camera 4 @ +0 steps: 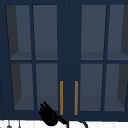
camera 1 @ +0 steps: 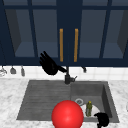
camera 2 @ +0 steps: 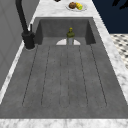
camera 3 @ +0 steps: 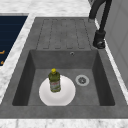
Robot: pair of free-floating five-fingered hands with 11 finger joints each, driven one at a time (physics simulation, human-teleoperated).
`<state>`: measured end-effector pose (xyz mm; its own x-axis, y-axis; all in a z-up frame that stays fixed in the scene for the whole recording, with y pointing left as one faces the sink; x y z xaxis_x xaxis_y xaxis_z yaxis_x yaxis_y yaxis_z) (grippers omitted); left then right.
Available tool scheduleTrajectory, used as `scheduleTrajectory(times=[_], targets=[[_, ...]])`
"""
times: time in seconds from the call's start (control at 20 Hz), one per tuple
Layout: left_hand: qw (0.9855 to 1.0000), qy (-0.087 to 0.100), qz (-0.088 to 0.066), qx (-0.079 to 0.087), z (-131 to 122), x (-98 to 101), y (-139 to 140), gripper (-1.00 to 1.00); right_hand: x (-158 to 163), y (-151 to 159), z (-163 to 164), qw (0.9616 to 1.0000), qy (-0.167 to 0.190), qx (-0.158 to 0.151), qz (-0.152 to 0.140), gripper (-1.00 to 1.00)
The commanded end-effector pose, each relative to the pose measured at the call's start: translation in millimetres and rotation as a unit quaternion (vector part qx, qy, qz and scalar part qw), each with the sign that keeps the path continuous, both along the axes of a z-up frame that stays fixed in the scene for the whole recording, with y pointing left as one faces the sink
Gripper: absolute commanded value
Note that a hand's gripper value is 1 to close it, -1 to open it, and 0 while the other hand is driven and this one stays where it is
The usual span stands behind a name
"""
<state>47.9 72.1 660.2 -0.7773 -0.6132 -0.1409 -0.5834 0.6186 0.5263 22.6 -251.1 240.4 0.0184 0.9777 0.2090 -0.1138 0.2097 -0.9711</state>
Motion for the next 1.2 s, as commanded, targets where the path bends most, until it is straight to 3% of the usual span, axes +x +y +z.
scheduleTrajectory(times=[0.0,0.05,0.1,0.2,0.55,0.8,1.15], targets=[[1.0,0.0,0.0,-0.002,2,0.0,-12,-1.0,0,0,0,1.0,0.0,0.0,0.0,0.0],[0.9994,-0.01,0.0,-0.034,14,-0.4,-11,-1.0,0,0,0,1.0,0.0,0.0,0.0,0.0],[0.9985,-0.014,0.002,-0.052,16,-1.3,-14,-1.0,0,0,0,1.0,0.0,0.0,0.0,0.0],[0.9978,-0.016,0.007,-0.063,17,-3.7,-24,-1.0,0,0,0,1.0,0.0,0.0,0.0,0.0],[0.9966,-0.013,0.026,-0.076,24,-4.8,-42,-1.0,0,0,0,1.0,0.0,0.0,0.0,0.0],[0.9961,-0.02,0.047,-0.073,25,-5.5,-42,-1.0,0,0,0,1.0,0.0,0.0,0.0,0.0],[0.9945,-0.032,0.055,-0.084,25,-4.8,-43,-1.0,0,0,0,1.0,0.0,0.0,0.0,0.0]])
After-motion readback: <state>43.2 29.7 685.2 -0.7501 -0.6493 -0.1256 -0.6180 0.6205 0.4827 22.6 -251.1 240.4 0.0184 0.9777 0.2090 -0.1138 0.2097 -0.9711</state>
